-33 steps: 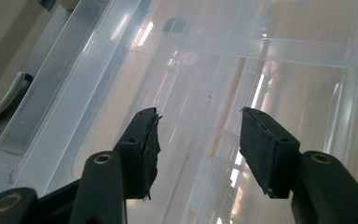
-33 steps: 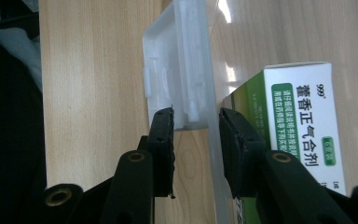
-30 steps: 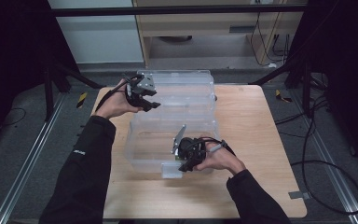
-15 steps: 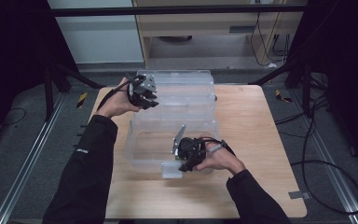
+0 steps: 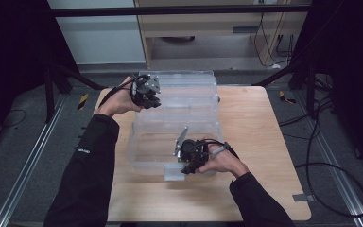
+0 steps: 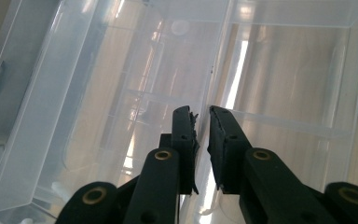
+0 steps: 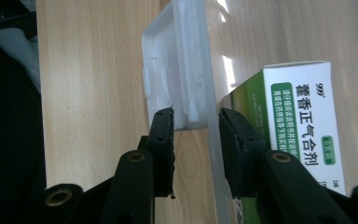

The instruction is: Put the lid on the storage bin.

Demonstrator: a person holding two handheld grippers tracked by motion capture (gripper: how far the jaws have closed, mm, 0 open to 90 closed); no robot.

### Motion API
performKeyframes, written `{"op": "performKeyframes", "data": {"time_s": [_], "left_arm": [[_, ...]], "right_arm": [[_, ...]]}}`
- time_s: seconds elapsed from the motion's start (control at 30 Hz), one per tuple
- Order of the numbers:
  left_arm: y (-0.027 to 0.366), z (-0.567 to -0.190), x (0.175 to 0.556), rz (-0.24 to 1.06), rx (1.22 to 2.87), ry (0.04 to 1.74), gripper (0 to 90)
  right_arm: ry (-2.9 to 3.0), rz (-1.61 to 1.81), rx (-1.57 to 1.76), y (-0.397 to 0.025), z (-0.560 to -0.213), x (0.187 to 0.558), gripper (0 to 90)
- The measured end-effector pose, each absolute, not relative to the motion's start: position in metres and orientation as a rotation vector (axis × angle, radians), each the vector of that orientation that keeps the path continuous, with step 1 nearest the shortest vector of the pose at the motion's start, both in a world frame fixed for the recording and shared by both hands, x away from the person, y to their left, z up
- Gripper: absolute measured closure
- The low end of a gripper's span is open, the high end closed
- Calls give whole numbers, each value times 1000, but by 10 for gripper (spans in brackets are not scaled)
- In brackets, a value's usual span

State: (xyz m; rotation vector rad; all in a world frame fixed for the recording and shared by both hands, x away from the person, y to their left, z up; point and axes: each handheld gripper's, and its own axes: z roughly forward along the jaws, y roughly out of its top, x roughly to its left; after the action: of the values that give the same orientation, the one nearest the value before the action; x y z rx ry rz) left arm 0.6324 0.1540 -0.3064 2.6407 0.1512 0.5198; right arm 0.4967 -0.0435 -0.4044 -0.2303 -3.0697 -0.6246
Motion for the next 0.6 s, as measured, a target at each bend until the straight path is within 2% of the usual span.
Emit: {"op": "performKeyframes", "data": {"time_s": [0.6], "left_arm": [[145,-300,624,544,2713,79,861]], "right_arm": [[-3076,-600,-257,-42,-404,495,672]]}}
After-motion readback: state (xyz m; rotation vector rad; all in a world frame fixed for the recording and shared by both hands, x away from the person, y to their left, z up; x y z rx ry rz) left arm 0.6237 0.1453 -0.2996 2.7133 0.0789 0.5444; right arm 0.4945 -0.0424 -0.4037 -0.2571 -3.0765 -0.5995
